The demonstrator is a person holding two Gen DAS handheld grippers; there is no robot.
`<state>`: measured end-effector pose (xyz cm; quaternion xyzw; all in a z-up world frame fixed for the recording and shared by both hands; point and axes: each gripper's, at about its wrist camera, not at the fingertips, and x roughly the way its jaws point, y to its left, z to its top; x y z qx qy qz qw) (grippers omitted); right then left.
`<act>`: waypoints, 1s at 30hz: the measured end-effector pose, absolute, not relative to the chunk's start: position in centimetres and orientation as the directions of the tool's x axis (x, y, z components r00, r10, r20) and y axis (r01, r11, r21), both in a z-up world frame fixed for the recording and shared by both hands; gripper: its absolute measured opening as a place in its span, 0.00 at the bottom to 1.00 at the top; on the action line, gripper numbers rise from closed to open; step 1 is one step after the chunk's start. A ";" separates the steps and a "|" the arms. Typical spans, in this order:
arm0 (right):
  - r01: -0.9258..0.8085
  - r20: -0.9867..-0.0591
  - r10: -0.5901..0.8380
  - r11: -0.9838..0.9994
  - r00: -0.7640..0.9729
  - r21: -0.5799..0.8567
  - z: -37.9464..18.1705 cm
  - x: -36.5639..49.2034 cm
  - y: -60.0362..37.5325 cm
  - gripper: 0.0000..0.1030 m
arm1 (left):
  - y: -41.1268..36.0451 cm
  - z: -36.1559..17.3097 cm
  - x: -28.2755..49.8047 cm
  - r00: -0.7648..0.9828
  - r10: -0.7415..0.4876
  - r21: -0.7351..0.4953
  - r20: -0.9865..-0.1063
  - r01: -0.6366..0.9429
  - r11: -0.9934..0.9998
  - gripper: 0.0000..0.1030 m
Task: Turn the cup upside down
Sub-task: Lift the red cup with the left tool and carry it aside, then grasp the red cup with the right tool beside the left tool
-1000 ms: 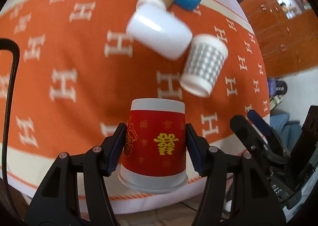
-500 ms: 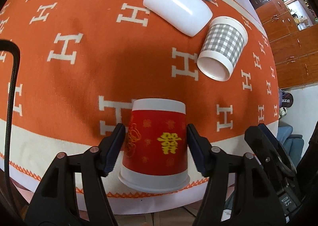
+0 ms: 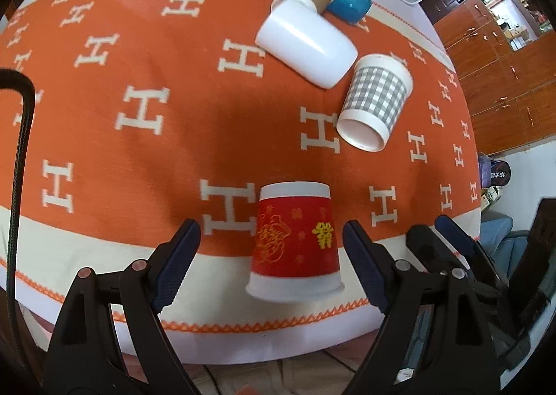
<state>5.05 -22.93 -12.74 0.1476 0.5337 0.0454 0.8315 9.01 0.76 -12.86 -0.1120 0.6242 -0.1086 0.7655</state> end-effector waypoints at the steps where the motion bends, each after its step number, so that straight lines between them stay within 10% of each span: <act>1: 0.073 -0.873 0.245 0.950 0.422 0.303 -12.6 5.1 -22.7 0.95 | 1.0 -12.5 8.9 0.203 -0.300 -0.300 -0.932 0.030 0.953 0.80; 30: 0.067 -0.819 0.570 0.821 -0.065 0.567 -19.6 12.1 -14.8 0.66 | 8.3 -13.3 6.6 0.249 -0.212 -0.212 -0.945 0.026 0.977 0.54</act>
